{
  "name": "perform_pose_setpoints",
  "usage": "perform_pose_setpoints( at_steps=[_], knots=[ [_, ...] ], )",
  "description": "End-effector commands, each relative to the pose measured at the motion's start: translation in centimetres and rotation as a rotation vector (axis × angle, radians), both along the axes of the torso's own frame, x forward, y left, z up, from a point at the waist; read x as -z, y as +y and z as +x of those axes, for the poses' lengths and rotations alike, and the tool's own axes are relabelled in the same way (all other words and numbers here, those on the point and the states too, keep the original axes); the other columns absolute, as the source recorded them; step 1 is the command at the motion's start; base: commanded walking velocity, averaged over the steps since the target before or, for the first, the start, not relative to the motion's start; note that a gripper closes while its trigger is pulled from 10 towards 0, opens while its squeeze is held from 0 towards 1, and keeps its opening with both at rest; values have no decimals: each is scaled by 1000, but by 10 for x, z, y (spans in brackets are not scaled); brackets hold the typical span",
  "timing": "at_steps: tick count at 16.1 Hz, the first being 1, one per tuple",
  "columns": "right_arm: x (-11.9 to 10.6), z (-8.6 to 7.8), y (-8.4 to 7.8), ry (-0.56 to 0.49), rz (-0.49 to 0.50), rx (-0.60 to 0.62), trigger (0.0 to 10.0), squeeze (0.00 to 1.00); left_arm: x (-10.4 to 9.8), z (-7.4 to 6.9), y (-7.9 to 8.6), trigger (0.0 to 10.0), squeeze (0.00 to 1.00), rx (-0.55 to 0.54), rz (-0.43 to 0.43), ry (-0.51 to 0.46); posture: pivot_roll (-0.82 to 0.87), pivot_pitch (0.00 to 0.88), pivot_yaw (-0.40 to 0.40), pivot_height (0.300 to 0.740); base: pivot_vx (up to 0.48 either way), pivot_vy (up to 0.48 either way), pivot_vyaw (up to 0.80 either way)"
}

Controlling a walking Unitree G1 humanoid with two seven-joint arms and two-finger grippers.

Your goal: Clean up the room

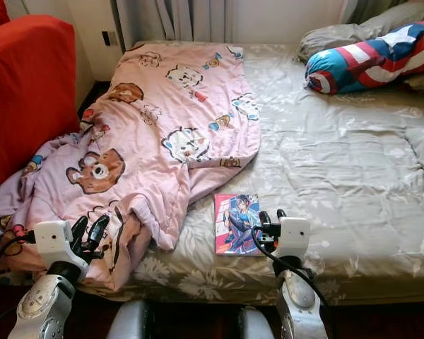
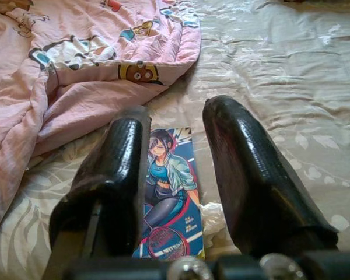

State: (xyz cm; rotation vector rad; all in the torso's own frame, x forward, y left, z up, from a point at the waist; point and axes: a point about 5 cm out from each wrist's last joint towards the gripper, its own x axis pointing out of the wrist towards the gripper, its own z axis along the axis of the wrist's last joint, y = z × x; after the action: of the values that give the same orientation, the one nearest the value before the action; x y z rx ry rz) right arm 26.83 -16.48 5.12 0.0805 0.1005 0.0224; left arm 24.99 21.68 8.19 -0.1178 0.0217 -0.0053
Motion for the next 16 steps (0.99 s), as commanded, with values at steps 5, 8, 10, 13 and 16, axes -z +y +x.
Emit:
perform_pose_setpoints(
  at_steps=[5,8,10,13,16],
  knots=[
    [3,-1,1,12,-6,-7,10000,0,1,-1,-1,10000,0,5,-7,9,-37,122,-32,625,305,0,0],
    [3,-1,2,14,-4,-11,10000,0,0,-2,-1,10000,0,4,-6,6,-37,123,-34,625,321,0,0],
    [4,-1,1,18,-6,-11,10000,0,0,-2,-1,10000,0,3,3,4,-37,123,-34,625,0,0,0],
    [14,2,-9,99,-83,-30,10000,0,0,-2,-1,10000,0,6,4,0,-34,128,-33,625,0,0,0],
    [26,6,-25,200,-176,-39,10000,0,-1,-4,-1,10000,0,7,7,-1,-23,132,-29,625,0,0,0]
  ],
)
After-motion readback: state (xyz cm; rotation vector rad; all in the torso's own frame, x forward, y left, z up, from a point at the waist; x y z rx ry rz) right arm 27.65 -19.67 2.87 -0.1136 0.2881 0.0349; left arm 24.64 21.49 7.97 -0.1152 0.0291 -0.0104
